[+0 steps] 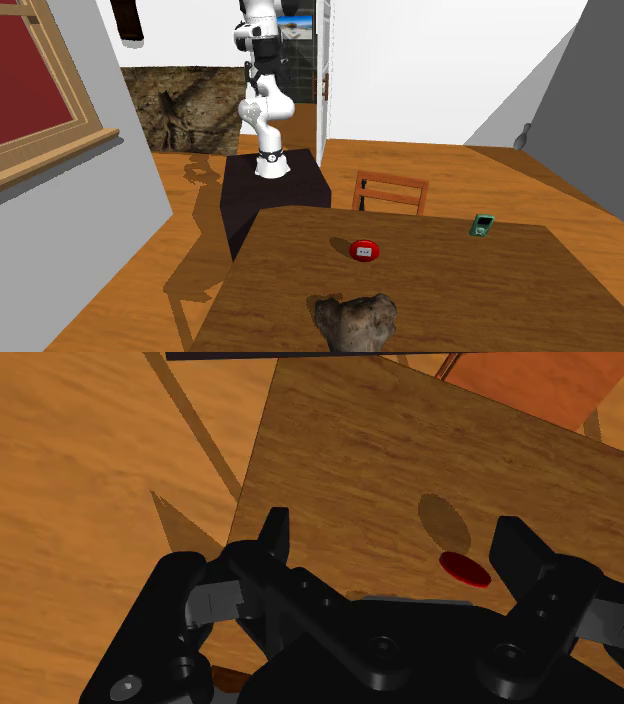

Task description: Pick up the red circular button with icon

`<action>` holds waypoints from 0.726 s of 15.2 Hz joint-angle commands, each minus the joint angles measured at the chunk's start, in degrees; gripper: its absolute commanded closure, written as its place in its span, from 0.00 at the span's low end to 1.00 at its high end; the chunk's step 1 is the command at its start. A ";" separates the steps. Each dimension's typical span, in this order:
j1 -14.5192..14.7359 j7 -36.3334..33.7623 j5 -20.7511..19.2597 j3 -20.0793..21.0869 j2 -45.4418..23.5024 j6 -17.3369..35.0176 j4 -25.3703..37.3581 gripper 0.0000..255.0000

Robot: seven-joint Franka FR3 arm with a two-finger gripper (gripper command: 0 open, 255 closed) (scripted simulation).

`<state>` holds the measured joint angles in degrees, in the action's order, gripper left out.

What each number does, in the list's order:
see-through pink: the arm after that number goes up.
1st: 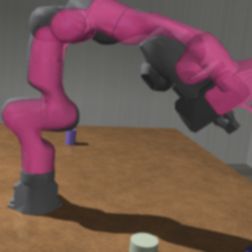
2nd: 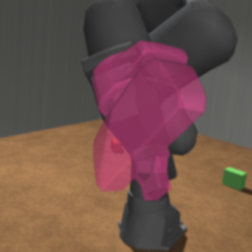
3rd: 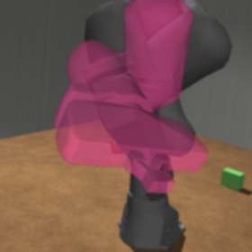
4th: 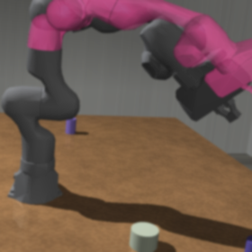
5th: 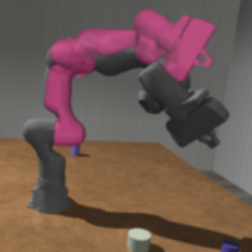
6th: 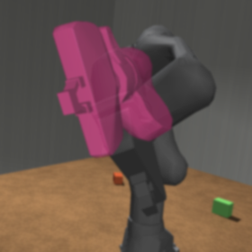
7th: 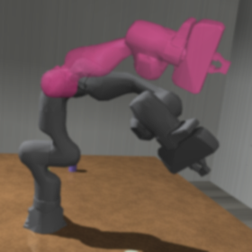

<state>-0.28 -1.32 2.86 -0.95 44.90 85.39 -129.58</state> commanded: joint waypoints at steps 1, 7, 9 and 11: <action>0.00 0.00 0.00 0.00 0.00 0.00 0.00 0.00; 3.10 8.50 -0.80 -1.22 -8.48 10.99 -2.51 0.00; 4.11 11.26 -0.91 -1.50 -11.75 14.48 -2.73 0.00; 5.11 13.99 -0.94 -1.73 -15.18 17.84 -2.65 0.00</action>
<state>4.38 10.97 2.04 -2.36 31.86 101.33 -132.58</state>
